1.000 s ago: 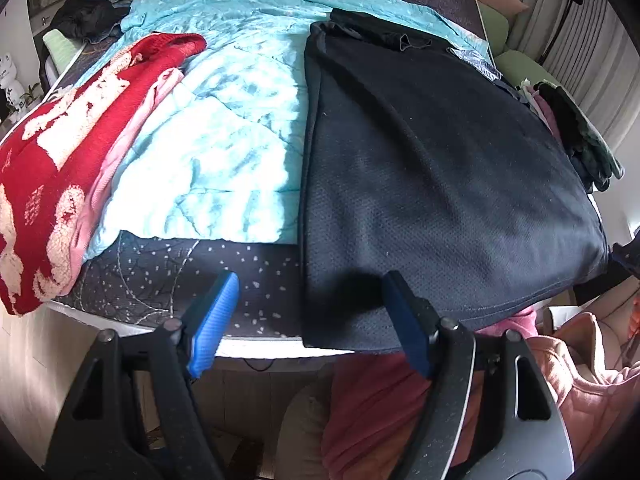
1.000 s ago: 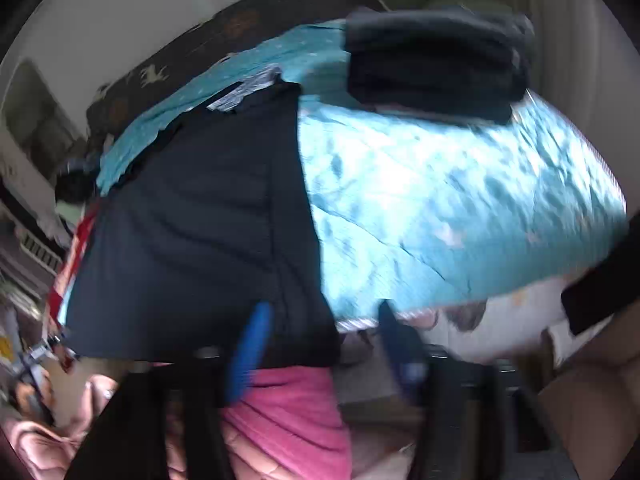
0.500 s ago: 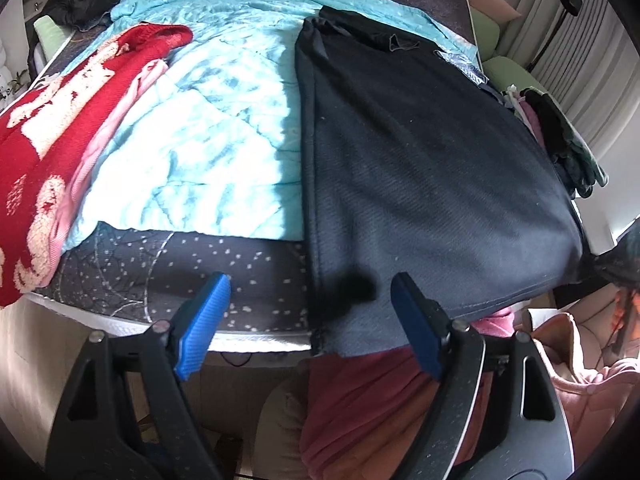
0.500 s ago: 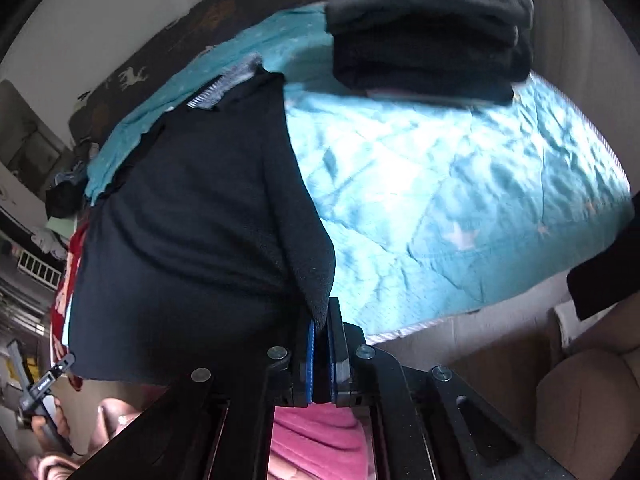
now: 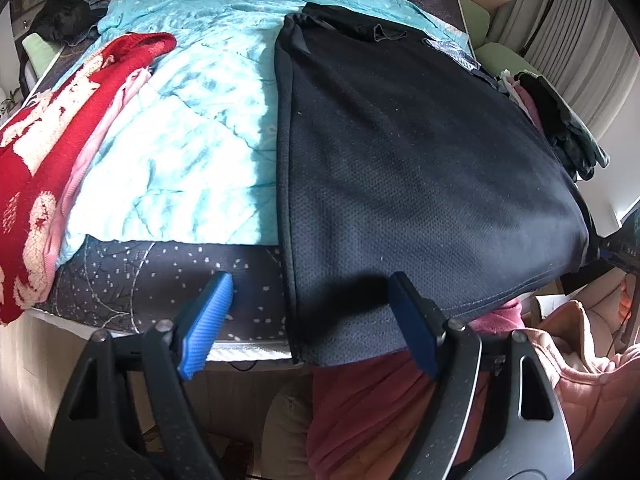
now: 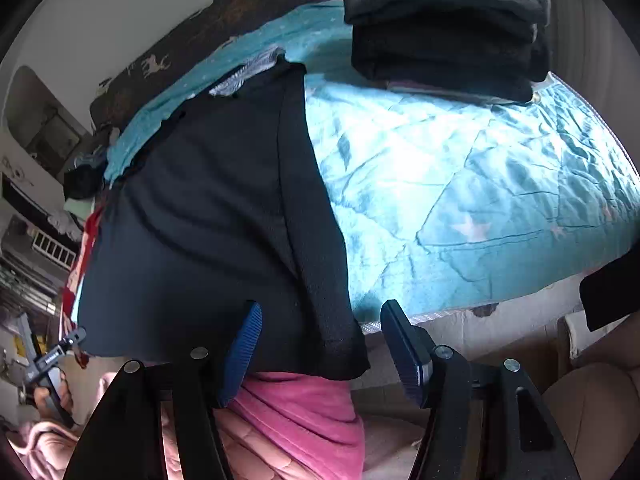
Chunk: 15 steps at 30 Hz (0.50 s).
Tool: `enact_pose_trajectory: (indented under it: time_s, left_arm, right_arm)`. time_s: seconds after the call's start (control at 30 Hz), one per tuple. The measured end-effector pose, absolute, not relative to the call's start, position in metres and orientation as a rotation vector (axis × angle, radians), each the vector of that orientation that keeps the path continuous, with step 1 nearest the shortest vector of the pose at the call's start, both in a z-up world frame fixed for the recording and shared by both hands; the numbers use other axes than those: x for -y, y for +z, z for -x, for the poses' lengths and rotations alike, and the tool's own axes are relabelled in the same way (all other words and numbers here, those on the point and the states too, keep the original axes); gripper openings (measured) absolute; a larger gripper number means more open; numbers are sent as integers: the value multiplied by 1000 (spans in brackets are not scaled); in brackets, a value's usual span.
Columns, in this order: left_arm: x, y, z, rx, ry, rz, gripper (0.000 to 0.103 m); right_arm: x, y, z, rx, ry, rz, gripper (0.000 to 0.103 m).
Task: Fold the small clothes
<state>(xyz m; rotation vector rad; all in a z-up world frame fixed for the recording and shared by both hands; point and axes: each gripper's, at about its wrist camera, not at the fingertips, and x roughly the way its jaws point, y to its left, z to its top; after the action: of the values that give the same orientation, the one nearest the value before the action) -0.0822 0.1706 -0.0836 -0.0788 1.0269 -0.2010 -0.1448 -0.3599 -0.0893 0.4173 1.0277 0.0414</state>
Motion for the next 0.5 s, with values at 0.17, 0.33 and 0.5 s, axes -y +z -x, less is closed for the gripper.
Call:
enact_pose_trajectory:
  time_s: [0.17,0.33,0.5]
  left_arm:
    - [-178,-74,87,-1002,-251,223,4]
    - [-188,-32,103,-868,-236,269,4]
    - [-190,-33,111,-902,-150,171,4]
  right_arm:
    - [351,-99,137,-1065,63,-403,24]
    - [367,-84,143,-1019,142,-543,5]
    - [366,-89,143,-1040,167,-541,6]
